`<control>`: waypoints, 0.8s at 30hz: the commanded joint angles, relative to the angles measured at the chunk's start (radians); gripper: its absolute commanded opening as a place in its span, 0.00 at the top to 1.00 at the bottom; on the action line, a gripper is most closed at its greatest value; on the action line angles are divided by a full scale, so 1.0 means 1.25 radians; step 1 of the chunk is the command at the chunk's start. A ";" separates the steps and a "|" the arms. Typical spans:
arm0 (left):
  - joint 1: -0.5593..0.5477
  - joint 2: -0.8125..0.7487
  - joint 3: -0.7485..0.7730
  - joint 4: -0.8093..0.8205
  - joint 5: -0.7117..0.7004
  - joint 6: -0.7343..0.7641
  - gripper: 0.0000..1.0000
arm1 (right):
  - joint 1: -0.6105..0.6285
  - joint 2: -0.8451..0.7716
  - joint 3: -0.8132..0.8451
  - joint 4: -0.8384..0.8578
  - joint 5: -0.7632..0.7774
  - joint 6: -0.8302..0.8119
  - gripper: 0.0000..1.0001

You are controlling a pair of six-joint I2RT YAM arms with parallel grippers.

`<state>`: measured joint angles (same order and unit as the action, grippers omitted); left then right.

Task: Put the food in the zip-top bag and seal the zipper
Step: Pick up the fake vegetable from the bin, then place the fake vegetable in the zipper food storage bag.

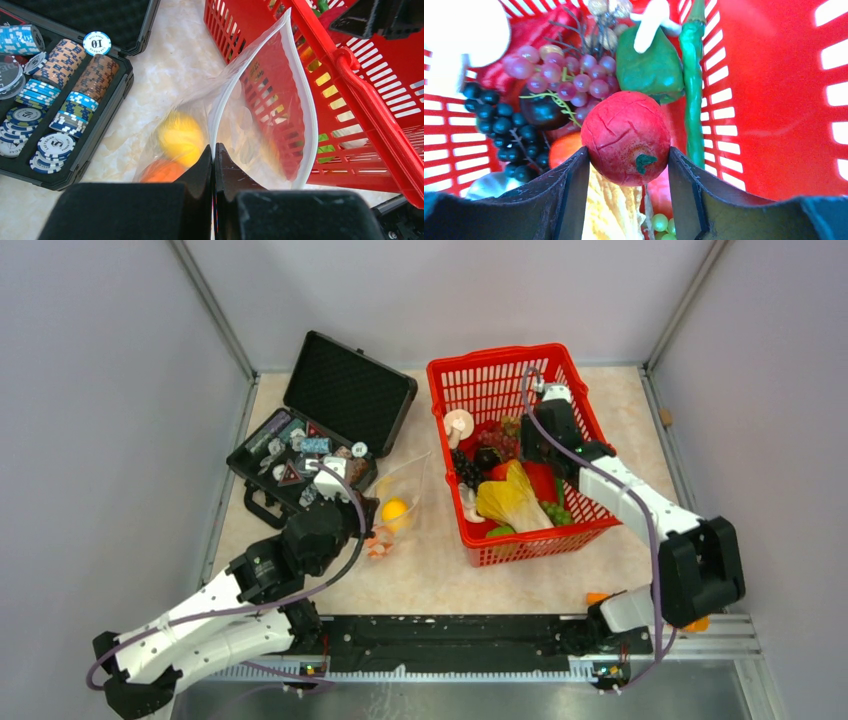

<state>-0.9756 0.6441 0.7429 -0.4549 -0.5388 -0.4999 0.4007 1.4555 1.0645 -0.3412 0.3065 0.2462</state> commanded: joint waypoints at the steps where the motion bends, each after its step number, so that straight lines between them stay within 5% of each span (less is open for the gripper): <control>1: -0.001 0.005 0.004 0.035 -0.002 -0.003 1.00 | -0.004 -0.084 -0.039 0.104 -0.050 0.009 0.70; 17: -0.001 0.042 0.030 0.036 0.000 0.004 1.00 | -0.002 -0.266 -0.101 0.220 -0.276 0.092 0.77; 24: -0.001 0.042 0.036 0.042 -0.010 0.010 1.00 | 0.000 -0.354 -0.112 0.268 -0.498 0.128 0.77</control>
<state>-0.9752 0.6983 0.7475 -0.4458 -0.5392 -0.4988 0.4011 1.0599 0.9226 -0.0891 -0.1261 0.3672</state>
